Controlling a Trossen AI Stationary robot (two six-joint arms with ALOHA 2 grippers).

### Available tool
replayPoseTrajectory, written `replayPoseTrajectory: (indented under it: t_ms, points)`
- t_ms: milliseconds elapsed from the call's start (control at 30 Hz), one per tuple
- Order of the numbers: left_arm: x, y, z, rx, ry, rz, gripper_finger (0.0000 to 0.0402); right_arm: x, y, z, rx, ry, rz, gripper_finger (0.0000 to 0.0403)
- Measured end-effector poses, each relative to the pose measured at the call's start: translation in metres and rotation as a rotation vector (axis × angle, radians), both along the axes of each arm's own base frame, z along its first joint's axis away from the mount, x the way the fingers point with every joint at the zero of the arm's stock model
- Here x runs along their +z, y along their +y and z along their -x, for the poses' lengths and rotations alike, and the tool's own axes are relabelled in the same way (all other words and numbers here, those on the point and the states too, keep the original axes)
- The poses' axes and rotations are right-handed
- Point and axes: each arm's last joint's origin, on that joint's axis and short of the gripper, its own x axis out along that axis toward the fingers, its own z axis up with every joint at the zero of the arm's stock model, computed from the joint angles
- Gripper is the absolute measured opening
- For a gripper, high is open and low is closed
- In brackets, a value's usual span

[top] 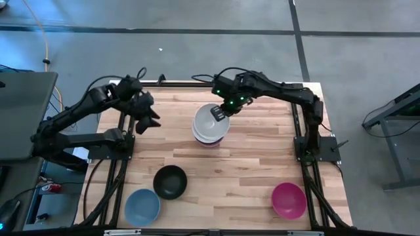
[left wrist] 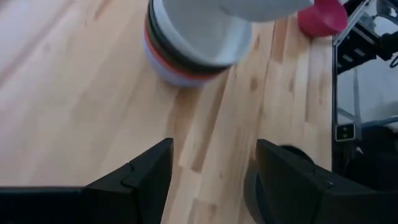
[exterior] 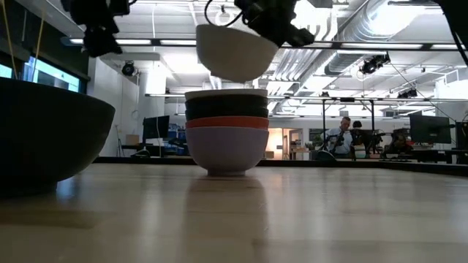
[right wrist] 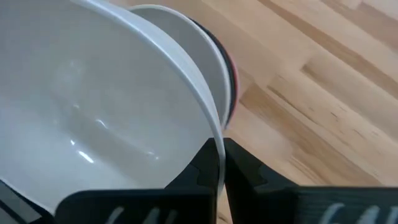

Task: Nest bowls inside each other
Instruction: Stack the white bowl on top of the white bowl

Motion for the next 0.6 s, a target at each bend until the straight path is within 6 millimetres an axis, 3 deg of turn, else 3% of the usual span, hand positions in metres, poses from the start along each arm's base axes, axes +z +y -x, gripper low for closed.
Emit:
replayPoseTrajectory:
  t_ms: [367, 600]
  points:
    - [-0.041, -0.021, -0.013, -0.1, 0.128, 0.152, 0.0218, -0.027, -0.004, -0.022, 0.008, 0.026, -0.044, 0.0]
    - [-0.052, -0.042, -0.024, -0.296, 0.163, 0.212, 0.0218, -0.04, -0.004, -0.031, 0.017, 0.041, -0.061, 0.0]
